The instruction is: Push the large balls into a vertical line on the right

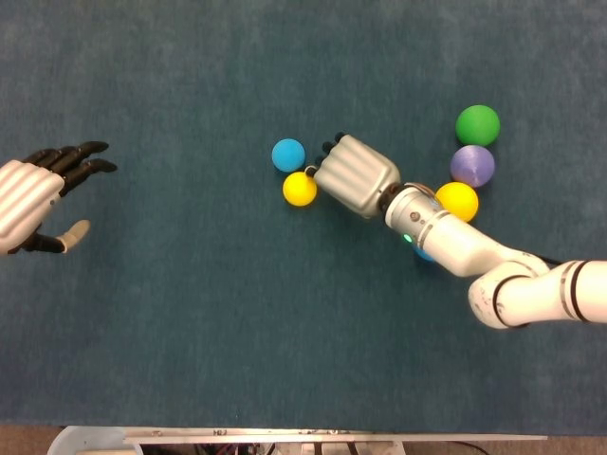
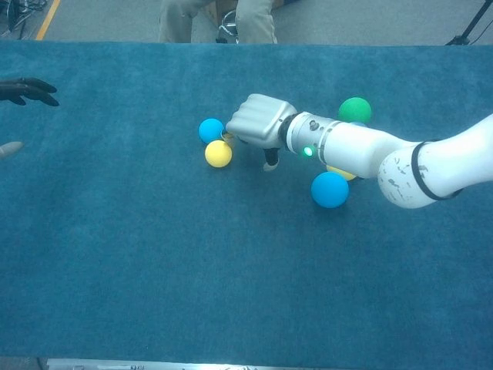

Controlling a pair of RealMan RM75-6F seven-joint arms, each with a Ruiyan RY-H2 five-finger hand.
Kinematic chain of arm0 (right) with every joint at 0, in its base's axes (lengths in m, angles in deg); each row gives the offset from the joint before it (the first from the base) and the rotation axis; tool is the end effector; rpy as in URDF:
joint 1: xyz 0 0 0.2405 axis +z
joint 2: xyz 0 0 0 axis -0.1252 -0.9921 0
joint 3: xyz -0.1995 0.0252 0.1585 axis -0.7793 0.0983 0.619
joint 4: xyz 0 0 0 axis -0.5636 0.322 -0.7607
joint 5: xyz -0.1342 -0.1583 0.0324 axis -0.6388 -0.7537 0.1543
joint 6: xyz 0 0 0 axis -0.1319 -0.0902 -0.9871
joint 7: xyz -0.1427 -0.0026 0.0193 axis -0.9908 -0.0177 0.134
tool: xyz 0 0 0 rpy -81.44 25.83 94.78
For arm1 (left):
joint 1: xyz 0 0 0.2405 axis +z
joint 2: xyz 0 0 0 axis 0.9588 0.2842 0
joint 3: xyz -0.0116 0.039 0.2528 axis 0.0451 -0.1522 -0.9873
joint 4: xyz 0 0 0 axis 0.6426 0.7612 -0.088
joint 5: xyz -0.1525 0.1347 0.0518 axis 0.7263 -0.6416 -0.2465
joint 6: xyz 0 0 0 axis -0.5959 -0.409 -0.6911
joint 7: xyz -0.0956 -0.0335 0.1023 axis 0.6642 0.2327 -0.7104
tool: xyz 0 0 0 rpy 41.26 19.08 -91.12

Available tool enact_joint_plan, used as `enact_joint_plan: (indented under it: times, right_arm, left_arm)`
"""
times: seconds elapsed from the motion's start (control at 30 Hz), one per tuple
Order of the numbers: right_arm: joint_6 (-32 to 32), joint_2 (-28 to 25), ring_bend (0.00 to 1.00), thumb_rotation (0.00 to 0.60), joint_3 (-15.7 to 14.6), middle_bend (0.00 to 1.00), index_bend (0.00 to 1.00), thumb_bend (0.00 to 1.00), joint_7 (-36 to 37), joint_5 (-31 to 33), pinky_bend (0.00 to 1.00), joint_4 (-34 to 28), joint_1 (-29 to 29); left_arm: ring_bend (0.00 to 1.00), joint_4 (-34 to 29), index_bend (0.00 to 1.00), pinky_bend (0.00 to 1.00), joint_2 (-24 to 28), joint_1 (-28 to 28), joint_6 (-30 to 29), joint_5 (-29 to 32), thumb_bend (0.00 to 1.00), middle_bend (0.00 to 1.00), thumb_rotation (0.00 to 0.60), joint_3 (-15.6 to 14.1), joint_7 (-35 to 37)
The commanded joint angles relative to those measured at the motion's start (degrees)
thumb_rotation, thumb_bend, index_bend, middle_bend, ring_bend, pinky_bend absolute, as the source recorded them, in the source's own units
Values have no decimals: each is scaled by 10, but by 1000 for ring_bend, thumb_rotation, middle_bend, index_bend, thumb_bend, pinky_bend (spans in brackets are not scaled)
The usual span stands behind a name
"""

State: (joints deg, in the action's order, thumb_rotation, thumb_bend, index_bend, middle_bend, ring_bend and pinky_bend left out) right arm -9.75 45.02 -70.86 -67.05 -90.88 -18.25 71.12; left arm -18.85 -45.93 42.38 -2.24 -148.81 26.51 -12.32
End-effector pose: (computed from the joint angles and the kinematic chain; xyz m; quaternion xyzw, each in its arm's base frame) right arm -0.0639 -0.3506 -0.0980 0.9113 -0.1316 0.2107 0.3284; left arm -0.2747 0.2706 0.1459 -0.7671 -0.4237 -0.3255 0.3552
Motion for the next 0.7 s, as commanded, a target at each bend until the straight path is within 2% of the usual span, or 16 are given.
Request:
enact_joint_plan:
  times: [0.03,0.5,0.7]
  right_arm:
    - [3,4,293,600,1,423,328,112,6,3,354,-3,4]
    - [25,37,293,600,12,423,328,111,28,-2,358,-6,26]
    - [49,19,293,600,10,423,328,110,33,-7,369,-16,18]
  left_arm:
    - [120,1,147,175,-1,1,-2,-1,399,63,600,0,1]
    - [120,1,147,175,3,5,-6,2,399,63,600,0,3]
    - [120,0,147,175,5,3,-5,2,399,63,600,0,3]
